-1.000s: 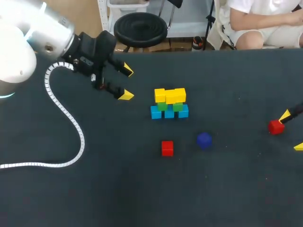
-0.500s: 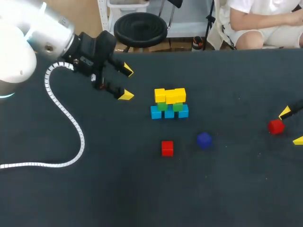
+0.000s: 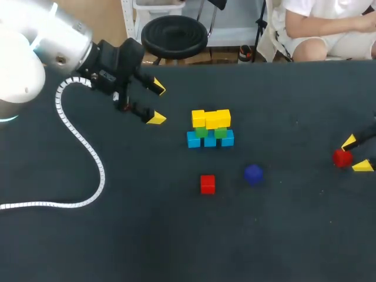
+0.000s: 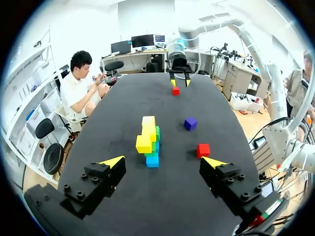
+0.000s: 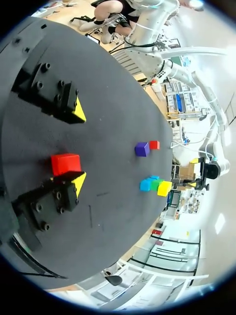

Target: Place the blue cubes, place green cubes on the blue cubes, place the yellow cubes on the green cubes, then place the red cubes on the yellow cubes, and place purple cube on the red cubes.

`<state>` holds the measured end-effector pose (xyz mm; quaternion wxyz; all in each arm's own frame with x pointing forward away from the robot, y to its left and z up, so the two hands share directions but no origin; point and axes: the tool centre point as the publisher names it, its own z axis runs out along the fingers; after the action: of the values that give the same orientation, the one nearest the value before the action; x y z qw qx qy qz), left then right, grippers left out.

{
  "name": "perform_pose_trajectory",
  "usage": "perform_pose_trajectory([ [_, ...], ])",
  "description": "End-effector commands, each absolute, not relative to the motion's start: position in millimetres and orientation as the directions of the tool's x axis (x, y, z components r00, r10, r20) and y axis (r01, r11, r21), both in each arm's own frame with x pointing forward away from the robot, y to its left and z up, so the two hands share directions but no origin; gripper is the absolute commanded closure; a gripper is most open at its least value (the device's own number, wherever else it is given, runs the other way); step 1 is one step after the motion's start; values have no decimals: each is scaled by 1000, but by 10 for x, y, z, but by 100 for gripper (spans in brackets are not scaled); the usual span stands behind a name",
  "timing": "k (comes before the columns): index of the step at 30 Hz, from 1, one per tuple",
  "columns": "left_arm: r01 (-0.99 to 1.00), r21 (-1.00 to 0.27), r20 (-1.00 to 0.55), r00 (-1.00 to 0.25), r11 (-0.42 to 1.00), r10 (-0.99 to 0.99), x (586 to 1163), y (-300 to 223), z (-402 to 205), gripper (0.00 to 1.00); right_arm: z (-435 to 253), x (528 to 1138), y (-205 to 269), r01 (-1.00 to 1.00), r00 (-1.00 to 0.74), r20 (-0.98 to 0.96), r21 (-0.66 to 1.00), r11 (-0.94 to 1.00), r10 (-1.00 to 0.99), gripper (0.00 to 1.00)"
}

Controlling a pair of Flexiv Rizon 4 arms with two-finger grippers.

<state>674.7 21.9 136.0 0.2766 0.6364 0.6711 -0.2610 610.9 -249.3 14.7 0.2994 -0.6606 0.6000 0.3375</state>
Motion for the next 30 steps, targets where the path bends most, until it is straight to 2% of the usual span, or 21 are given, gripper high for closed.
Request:
perform_pose_trajectory([
  [1, 999, 2, -704, -35, 51, 709, 6759, 226, 1356, 0, 117, 6175, -2486, -994, 53, -809, 16, -111, -586, 42],
  [2, 999, 2, -704, -35, 51, 709, 6759, 226, 1356, 0, 113, 6179, -2483, -993, 51, -808, 19, -113, -587, 38],
  [3, 999, 2, -704, -35, 51, 709, 6759, 226, 1356, 0, 112, 6180, -2483, -993, 51, -807, 20, -113, -588, 27],
  [4, 999, 2, -704, -35, 51, 709, 6759, 226, 1356, 0, 111, 6181, -2488, -993, 51, -807, 20, -113, -588, 9],
  [5, 999, 2, -704, -35, 51, 709, 6759, 226, 1356, 0, 122, 6180, -2502, -994, 51, -809, 13, -104, -585, 0],
  [30, 999, 2, -704, -35, 51, 709, 6759, 226, 1356, 0, -20, 6396, -2524, -992, 4, -814, 68, -102, -580, 0],
])
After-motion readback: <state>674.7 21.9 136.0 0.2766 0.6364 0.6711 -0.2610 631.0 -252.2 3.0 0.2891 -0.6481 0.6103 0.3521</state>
